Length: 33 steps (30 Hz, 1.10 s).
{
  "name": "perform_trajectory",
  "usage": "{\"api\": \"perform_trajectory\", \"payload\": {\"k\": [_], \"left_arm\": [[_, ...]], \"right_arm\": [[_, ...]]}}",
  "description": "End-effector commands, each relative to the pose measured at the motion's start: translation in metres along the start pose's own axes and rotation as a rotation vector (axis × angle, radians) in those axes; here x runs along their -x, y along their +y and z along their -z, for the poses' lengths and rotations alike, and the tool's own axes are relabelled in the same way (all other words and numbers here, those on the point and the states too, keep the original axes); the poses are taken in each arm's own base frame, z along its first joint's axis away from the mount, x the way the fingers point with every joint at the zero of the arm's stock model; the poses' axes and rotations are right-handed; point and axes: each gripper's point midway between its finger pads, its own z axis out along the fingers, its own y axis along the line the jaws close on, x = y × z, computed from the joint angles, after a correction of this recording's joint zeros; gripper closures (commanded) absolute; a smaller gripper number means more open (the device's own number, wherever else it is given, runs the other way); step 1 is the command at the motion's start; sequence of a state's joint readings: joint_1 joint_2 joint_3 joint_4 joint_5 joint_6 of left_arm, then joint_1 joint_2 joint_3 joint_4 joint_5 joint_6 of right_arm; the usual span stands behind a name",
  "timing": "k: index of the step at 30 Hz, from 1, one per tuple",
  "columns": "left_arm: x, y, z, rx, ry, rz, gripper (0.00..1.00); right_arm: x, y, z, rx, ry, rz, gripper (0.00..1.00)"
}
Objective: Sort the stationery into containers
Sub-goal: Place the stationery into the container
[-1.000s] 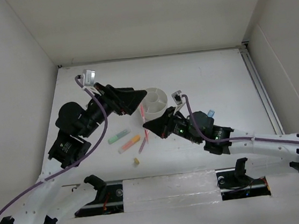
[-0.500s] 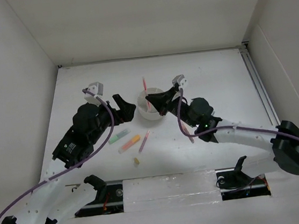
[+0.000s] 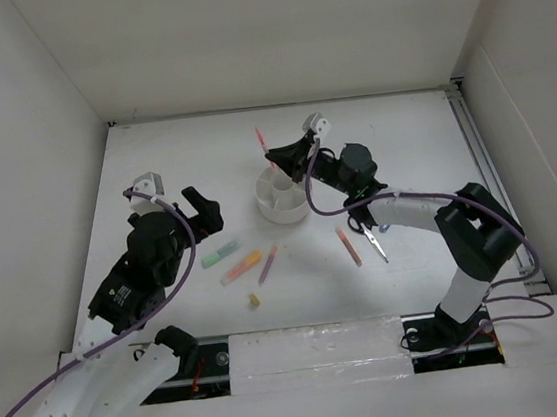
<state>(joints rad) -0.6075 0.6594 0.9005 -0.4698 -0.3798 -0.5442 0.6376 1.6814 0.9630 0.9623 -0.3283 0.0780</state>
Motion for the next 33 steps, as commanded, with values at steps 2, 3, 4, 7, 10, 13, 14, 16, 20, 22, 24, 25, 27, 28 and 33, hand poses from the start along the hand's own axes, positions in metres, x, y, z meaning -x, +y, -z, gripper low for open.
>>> {"api": "perform_trajectory", "payload": {"k": [2, 3, 4, 7, 10, 13, 14, 16, 20, 22, 24, 25, 27, 28, 33], "left_arm": [[0.013, 0.019, 0.000, 0.132, -0.049, 0.037, 0.01], [0.017, 0.018, 0.002, 0.121, -0.064, 0.046, 0.01], [0.017, 0.018, 0.002, 0.121, -0.064, 0.047, 0.01], [0.013, 0.018, 0.000, 0.118, -0.052, 0.042, 0.01], [0.014, 0.015, 0.000, 0.104, -0.053, 0.037, 0.01], [0.012, 0.011, -0.002, 0.088, -0.041, 0.037, 0.01], [0.012, 0.012, -0.002, 0.088, -0.040, 0.028, 0.01], [0.011, 0.010, -0.002, 0.081, -0.035, 0.028, 0.01], [0.012, 0.007, -0.002, 0.067, -0.035, 0.032, 0.01], [0.011, 0.006, -0.002, 0.060, -0.030, 0.023, 0.01], [0.009, 0.006, -0.004, 0.065, -0.023, 0.019, 0.01], [0.009, 0.006, -0.004, 0.065, -0.023, 0.019, 0.01], [0.009, 0.006, -0.004, 0.065, -0.023, 0.019, 0.01], [0.011, 0.005, -0.004, 0.060, -0.030, 0.023, 0.01], [0.009, 0.003, -0.004, 0.045, -0.019, 0.012, 0.01]], "right_arm": [[0.030, 0.018, -0.012, 0.121, -0.128, 0.032, 1.00], [0.021, 0.018, -0.011, 0.121, -0.116, 0.017, 1.00], [0.025, 0.016, -0.009, 0.131, -0.132, 0.028, 1.00], [0.017, 0.011, -0.001, 0.137, -0.134, 0.012, 1.00], [0.015, 0.002, 0.008, 0.140, -0.149, -0.006, 1.00], [0.005, -0.005, 0.015, 0.133, -0.147, -0.025, 1.00], [-0.001, -0.009, 0.016, 0.133, -0.133, -0.037, 1.00], [-0.005, -0.012, 0.020, 0.136, -0.134, -0.043, 1.00], [-0.016, -0.018, 0.024, 0.138, -0.126, -0.060, 1.00], [-0.020, -0.016, 0.024, 0.147, -0.120, -0.072, 1.00], [-0.022, -0.021, 0.025, 0.139, -0.122, -0.078, 1.00], [-0.024, -0.020, 0.024, 0.148, -0.118, -0.078, 1.00], [-0.030, -0.026, 0.025, 0.137, -0.108, -0.082, 1.00], [-0.032, -0.025, 0.023, 0.146, -0.104, -0.091, 1.00], [-0.044, -0.025, 0.022, 0.156, -0.091, -0.107, 1.00]]}}
